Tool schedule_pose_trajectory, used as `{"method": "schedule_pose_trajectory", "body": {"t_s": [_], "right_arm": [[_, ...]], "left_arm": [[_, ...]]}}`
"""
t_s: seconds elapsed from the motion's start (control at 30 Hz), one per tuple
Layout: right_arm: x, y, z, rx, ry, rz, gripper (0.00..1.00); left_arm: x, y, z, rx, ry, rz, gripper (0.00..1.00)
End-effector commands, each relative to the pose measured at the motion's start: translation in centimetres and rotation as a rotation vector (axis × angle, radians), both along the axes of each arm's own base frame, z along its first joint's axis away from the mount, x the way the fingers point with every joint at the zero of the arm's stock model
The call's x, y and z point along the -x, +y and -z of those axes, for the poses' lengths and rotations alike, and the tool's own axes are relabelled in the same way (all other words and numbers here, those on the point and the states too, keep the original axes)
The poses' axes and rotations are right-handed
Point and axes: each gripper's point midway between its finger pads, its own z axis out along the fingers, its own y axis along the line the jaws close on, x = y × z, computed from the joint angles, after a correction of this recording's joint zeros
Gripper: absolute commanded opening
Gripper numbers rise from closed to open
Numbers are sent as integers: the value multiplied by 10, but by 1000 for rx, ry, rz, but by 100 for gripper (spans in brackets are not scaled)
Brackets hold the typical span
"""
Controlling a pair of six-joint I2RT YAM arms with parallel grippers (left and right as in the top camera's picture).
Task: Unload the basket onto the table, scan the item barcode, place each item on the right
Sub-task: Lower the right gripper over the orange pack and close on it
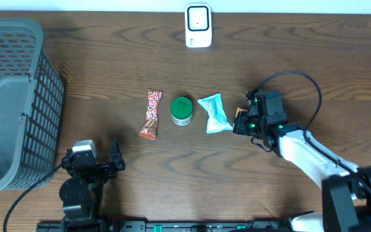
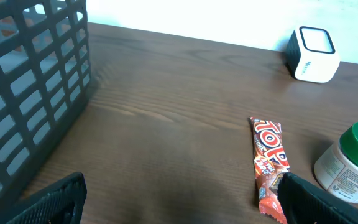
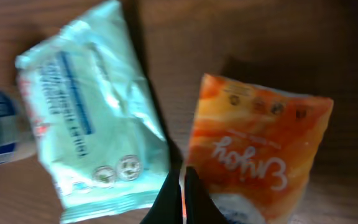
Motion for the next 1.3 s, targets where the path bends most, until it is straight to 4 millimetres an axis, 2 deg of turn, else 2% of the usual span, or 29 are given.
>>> {"method": "schedule_pose_trajectory", "body": {"t_s": [0.0, 0.17, 0.33, 0.43, 0.57, 0.7, 0.8, 0.9, 1.13, 1.27], "right_arm": [[3, 5, 8, -9, 29, 3, 1], [16, 8, 14, 3, 81, -16, 1], [36, -5, 21, 48, 169, -4, 1], [43, -20, 21, 123, 184, 27, 1], [41, -44, 10, 239, 151, 89, 1], [33, -60, -14, 291, 69, 167, 1], [29, -47, -31, 218, 16, 139, 1], [35, -12, -38, 79, 17, -3, 1], [36, 10, -22, 35, 52, -70, 1], [31, 13, -6, 45, 68, -74, 1]], "left_arm": [[2, -1, 11, -12, 34, 10, 98], [2, -1, 11, -12, 34, 10, 98], [2, -1, 11, -12, 34, 10, 98], [2, -1, 11, -12, 34, 10, 98], [2, -1, 11, -12, 34, 10, 98], [2, -1, 11, -12, 34, 10, 98], [2, -1, 11, -12, 34, 10, 97], [2, -1, 11, -12, 34, 10, 98], [2, -1, 11, -12, 34, 10, 98], [2, -1, 11, -12, 34, 10, 98]]}}
